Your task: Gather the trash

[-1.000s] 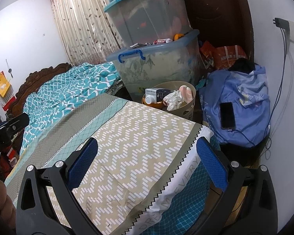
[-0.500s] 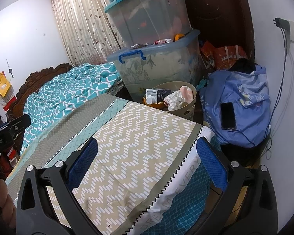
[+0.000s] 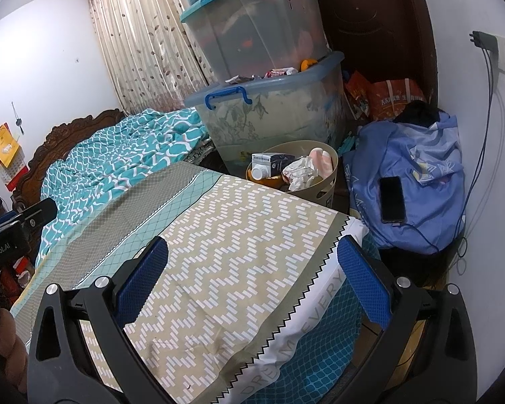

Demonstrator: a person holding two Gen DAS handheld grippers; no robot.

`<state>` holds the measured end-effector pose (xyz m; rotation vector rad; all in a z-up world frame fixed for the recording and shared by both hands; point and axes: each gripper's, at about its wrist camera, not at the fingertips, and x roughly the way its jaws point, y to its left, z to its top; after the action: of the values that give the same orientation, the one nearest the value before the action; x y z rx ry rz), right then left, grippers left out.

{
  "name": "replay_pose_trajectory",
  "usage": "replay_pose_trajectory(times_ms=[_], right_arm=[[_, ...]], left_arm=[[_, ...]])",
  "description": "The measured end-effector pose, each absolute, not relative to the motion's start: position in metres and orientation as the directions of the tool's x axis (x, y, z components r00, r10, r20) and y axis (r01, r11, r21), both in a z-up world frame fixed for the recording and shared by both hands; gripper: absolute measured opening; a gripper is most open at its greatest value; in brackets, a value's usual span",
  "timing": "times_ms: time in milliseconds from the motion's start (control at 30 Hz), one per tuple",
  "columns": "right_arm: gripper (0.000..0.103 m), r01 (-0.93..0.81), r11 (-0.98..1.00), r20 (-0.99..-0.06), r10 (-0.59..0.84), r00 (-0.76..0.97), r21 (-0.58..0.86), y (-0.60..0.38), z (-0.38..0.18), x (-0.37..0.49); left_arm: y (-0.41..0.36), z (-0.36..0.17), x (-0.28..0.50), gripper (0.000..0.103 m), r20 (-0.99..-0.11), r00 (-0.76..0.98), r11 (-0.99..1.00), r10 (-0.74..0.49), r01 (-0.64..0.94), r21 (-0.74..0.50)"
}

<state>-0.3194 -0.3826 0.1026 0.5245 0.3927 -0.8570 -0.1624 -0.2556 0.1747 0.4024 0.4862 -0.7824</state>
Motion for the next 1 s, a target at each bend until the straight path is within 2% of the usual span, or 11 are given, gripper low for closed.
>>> replay_pose_trajectory(times_ms=[1000], right_arm=[[0.099, 0.793, 0.543, -0.529, -0.602, 0.598, 0.277, -0.3808, 0.1014, -0.3174]], left_arm=[[-0.2566, 0.1736, -0.1636, 0.094, -0.558, 0.609, 0.641, -0.565, 0.749, 0.169]])
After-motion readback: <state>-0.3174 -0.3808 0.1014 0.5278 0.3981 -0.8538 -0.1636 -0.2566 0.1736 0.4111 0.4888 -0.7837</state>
